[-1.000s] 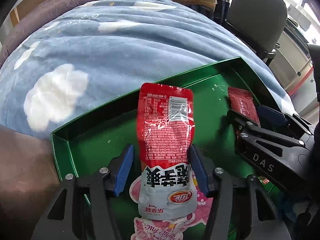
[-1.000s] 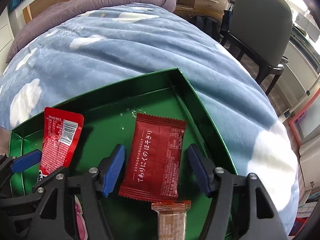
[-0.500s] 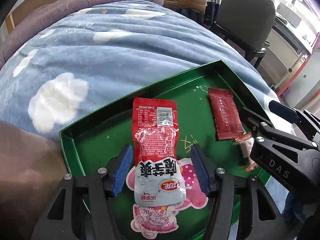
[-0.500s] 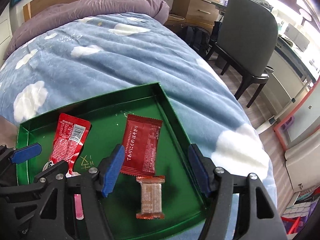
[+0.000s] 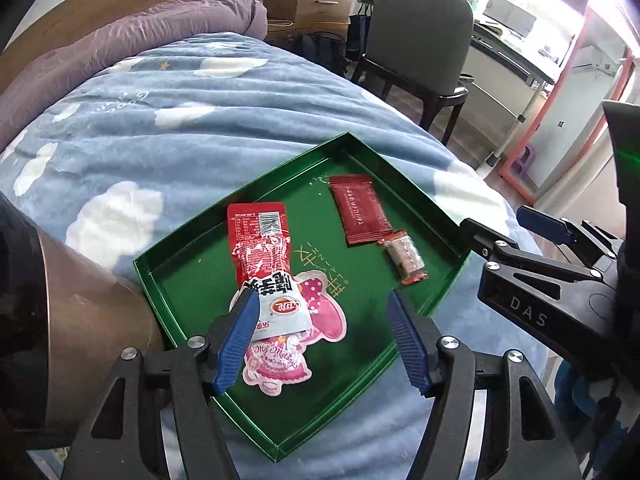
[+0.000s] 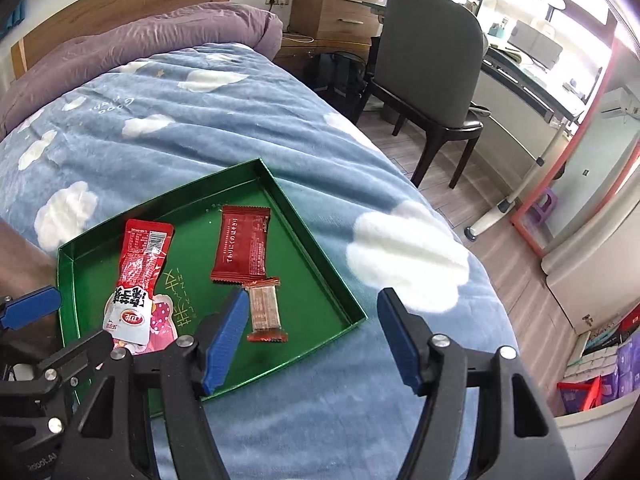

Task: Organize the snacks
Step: 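Lift both open tools out of the tray toward the remaining snacks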

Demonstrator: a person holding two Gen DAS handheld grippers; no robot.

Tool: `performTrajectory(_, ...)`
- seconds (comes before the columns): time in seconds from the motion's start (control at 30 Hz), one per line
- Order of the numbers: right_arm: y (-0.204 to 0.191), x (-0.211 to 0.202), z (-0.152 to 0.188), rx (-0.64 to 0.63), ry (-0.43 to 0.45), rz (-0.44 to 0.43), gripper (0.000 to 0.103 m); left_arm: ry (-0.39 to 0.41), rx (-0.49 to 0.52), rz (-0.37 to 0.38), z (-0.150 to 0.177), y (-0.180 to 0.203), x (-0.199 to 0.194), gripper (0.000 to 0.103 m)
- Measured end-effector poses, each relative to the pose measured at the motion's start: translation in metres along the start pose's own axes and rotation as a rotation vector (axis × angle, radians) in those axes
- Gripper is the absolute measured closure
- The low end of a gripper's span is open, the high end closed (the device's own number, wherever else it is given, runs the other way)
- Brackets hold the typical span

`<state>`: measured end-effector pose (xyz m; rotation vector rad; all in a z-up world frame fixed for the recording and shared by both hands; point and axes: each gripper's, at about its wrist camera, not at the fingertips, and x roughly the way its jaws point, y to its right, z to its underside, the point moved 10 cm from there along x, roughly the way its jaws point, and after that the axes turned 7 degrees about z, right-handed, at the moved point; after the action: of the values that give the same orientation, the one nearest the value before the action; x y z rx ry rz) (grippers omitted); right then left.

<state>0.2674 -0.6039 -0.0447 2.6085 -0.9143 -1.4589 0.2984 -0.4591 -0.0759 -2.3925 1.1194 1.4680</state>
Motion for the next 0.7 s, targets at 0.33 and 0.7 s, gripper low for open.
performTrajectory(0.33, 0.017, -0.021, 0.015, 0.075, -0.024, 0.028, 0.0, -0.013, 0.031, 0.095, 0.011, 0.027, -0.037, 0.042)
performTrajectory(0.7, 0.005, -0.03, 0.049, 0.086, -0.081, 0.003, 0.0, -0.029, 0.078, 0.109, 0.038, 0.031, -0.06, 0.042)
